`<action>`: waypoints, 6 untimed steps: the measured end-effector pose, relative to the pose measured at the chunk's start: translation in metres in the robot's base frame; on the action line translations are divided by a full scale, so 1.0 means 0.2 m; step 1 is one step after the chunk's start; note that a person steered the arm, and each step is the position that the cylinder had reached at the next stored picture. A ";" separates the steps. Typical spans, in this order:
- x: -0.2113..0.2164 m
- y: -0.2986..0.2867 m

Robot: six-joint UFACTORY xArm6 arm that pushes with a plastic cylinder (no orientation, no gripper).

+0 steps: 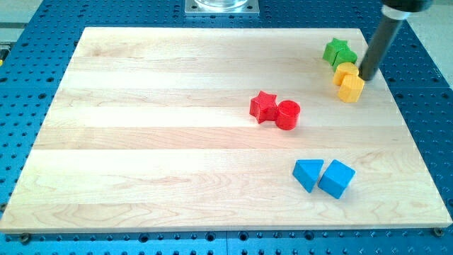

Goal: Move the heart into the hexagon

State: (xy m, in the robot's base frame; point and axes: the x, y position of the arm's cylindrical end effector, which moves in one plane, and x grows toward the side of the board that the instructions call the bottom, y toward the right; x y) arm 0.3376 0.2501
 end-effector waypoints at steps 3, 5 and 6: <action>-0.01 -0.67; 0.12 -0.80; 0.15 -0.82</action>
